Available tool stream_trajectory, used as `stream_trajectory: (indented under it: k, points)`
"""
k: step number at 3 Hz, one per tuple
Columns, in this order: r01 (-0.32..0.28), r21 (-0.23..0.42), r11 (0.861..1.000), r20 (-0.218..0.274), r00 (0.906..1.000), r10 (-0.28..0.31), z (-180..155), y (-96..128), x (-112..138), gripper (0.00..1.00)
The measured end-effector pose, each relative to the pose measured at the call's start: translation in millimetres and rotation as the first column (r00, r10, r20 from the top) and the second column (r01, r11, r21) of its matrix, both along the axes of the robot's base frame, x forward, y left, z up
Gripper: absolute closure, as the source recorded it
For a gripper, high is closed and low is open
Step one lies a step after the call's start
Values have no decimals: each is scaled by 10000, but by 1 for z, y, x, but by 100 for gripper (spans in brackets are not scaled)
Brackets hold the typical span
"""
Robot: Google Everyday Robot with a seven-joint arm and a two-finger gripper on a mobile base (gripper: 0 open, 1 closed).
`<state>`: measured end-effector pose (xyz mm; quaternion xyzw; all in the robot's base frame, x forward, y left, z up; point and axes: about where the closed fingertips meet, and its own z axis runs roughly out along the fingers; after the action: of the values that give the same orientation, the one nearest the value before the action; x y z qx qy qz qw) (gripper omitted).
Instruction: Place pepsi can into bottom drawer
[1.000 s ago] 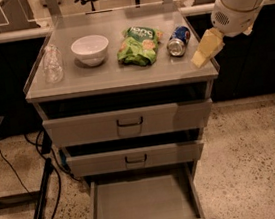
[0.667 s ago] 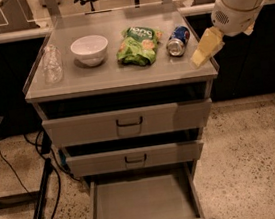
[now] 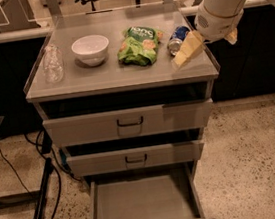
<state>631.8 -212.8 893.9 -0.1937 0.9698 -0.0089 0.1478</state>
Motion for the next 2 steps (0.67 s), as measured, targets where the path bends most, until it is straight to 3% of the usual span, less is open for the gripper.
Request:
stream_trajectory:
  k: [1, 2]
  points:
    - [966, 261, 9950, 140, 9952, -970, 3, 8, 26, 0]
    - [967, 263, 9950, 140, 9952, -971, 3, 8, 26, 0]
